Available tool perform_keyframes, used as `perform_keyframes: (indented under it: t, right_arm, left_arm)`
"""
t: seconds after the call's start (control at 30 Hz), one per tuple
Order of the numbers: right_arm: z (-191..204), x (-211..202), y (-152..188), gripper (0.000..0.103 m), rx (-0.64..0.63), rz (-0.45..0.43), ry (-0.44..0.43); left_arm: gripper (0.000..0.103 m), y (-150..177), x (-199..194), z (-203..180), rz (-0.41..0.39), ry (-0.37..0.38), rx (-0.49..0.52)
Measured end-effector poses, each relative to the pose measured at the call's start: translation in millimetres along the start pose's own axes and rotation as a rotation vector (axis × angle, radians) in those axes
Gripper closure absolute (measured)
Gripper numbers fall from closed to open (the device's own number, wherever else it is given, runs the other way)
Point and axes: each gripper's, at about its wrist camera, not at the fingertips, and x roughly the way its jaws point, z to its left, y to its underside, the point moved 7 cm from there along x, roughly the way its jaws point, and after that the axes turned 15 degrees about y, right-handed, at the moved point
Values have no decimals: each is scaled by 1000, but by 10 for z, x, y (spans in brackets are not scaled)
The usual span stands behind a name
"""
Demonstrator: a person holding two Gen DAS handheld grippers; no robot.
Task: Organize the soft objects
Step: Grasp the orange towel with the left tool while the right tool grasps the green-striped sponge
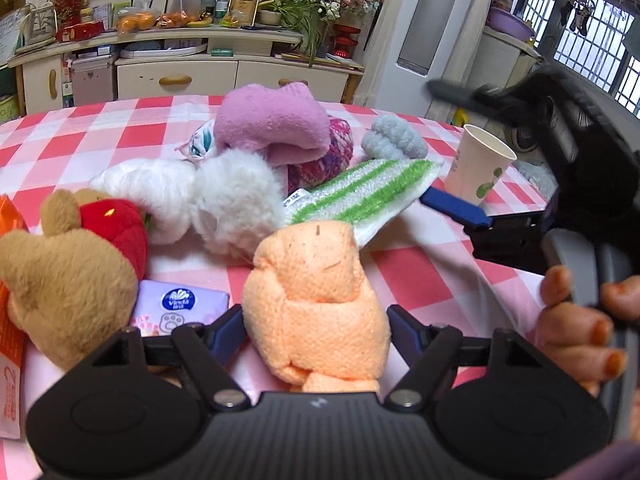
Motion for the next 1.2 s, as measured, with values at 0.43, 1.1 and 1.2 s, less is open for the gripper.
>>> perform_keyframes:
  t: [0.43, 1.1, 1.2]
  right_arm:
    - [66, 359, 113, 51, -150, 25, 235]
    - [55, -40, 254, 68, -505, -148, 452]
    - [61, -115, 284, 69, -533, -176, 475]
  left_arm:
    - [30, 7, -23, -26, -3, 4, 2]
    - [34, -65, -356, 39, -74, -15, 15]
    - [34, -76, -447, 123, -95, -24, -13]
